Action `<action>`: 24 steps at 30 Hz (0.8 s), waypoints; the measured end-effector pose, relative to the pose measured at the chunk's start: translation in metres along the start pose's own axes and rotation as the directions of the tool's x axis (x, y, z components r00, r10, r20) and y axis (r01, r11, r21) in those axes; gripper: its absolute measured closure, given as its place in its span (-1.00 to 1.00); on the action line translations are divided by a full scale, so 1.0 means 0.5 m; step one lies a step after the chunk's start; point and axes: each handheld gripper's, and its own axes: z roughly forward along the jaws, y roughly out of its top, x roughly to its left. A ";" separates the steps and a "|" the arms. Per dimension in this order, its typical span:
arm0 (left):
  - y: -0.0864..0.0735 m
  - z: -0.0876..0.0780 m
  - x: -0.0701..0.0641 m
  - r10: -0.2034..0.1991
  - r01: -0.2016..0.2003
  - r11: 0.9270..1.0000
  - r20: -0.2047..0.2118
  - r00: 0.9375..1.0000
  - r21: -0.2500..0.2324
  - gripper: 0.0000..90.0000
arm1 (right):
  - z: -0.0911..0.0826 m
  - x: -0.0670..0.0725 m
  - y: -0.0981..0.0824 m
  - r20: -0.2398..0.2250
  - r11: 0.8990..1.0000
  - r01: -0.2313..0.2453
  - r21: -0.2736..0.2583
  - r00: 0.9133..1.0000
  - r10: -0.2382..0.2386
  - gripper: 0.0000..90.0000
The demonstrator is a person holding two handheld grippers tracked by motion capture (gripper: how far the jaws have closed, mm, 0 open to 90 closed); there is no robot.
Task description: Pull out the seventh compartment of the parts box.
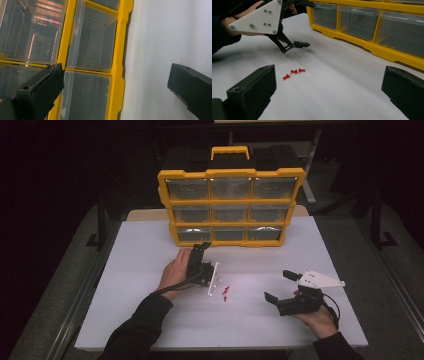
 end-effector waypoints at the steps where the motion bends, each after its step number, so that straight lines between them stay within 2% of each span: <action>1: -0.001 0.001 0.000 0.000 0.000 1.000 -0.002 1.000 0.002 -1.00 | 0.000 0.000 0.000 -0.001 1.000 0.001 0.000 1.000 -0.001 -1.00; 6: -0.004 0.003 0.004 0.005 -0.005 1.000 -0.024 1.000 0.025 -1.00 | 0.000 0.000 0.000 0.000 1.000 -0.001 -0.001 1.000 0.001 -1.00; 18: -0.012 0.015 0.007 -0.016 0.020 0.997 -0.063 0.998 0.074 -0.99 | 0.000 0.001 0.000 -0.002 1.000 -0.004 0.000 1.000 0.004 -1.00; 20: -0.013 0.015 0.009 -0.002 0.009 0.996 -0.077 0.997 0.090 -0.99 | 0.000 0.001 0.000 -0.001 1.000 -0.004 -0.001 1.000 0.004 -1.00; 24: -0.016 0.019 0.011 0.000 0.009 0.995 -0.089 0.996 0.103 -0.98 | -0.001 0.001 0.000 -0.002 1.000 -0.004 -0.002 1.000 0.004 -1.00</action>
